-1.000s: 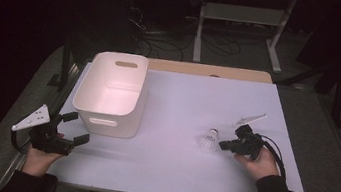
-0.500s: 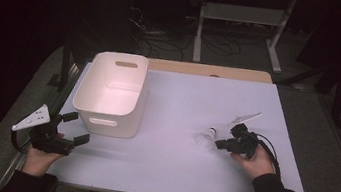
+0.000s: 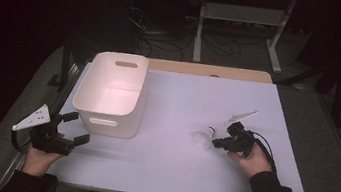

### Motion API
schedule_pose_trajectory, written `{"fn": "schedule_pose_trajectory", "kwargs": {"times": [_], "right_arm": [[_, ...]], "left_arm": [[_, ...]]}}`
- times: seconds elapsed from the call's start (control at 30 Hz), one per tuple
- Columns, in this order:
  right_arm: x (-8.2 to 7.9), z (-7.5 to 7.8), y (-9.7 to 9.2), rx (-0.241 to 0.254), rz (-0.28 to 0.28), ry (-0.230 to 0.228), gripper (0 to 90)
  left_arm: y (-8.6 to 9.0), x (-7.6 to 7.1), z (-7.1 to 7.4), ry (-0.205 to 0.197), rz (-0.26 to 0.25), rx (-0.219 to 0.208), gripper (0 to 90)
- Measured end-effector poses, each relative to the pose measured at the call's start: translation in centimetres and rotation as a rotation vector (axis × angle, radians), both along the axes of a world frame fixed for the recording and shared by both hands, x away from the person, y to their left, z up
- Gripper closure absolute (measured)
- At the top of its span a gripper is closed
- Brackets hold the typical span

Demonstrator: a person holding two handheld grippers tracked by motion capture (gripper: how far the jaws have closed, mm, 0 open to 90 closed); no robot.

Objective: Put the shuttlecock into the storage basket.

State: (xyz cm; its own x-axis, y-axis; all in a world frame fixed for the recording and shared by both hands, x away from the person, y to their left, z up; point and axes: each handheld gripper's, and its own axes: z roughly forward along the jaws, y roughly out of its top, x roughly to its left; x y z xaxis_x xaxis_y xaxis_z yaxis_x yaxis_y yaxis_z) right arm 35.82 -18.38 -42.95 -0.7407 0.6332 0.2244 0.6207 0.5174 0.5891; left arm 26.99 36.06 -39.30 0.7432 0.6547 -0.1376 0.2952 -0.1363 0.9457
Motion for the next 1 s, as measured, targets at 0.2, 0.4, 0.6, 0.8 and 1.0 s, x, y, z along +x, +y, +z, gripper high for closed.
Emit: {"fn": "schedule_pose_trajectory", "kwargs": {"times": [0.2, 0.4, 0.6, 0.8, 1.0], "right_arm": [[0.4, 0.2, 1.0, -0.004, 0.019, -0.005, 88.9], [0.7, 0.3, 1.6, -0.008, 0.036, -0.01, 88.9], [1.0, 0.5, 2.0, -0.01, 0.042, -0.014, 88.9], [1.6, 0.5, 2.7, -0.019, 0.05, -0.014, 88.9], [2.0, 0.7, 3.2, -0.017, 0.055, -0.014, 88.9]], "left_arm": [[0.0, 0.0, 0.0, 0.0, -0.001, -0.001, 0.0], [0.0, 0.0, 0.0, -0.001, -0.001, -0.001, 0.0], [0.0, 0.0, 0.0, 0.0, -0.003, 0.0, 0.0], [0.0, 0.0, 0.0, 0.0, -0.003, 0.0, 0.0], [0.0, 0.0, 0.0, -0.001, -0.006, 0.001, 0.0]]}}
